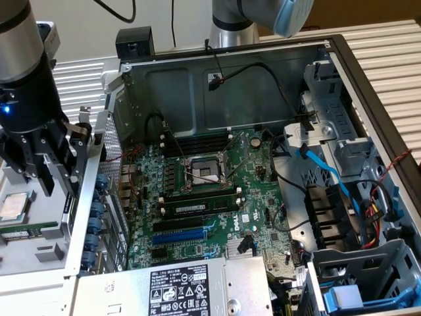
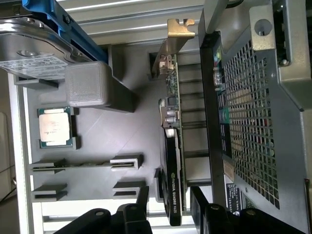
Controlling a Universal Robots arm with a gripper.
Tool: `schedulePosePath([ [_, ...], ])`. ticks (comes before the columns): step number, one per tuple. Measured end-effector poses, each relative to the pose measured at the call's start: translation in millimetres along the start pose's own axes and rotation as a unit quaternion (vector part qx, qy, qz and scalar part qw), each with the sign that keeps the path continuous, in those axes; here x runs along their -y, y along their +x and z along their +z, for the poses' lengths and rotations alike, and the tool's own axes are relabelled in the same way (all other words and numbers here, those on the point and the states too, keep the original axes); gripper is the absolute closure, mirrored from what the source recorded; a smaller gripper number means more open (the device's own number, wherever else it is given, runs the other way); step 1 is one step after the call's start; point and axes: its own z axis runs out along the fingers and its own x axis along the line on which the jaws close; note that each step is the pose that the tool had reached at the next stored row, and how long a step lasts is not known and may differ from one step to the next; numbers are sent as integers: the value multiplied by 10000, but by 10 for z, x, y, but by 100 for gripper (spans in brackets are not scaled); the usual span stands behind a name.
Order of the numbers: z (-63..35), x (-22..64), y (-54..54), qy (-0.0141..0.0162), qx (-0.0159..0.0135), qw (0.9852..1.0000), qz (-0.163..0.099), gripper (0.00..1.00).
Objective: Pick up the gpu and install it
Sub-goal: 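Pick up the gpu and move the gpu toward the slot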
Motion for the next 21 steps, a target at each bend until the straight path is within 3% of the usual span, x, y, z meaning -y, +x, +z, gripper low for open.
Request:
schedulePosePath([
  [3, 7, 0, 1, 10, 18, 10000, 1, 54],
  [7, 21, 0, -1, 10, 108, 9999, 1, 54],
  [16, 92, 3, 19, 12, 125, 9999, 1, 54],
  [18, 109, 5, 20, 10, 140, 9999, 2, 54],
  [21, 136, 4, 22, 3, 200, 9998, 5, 54],
])
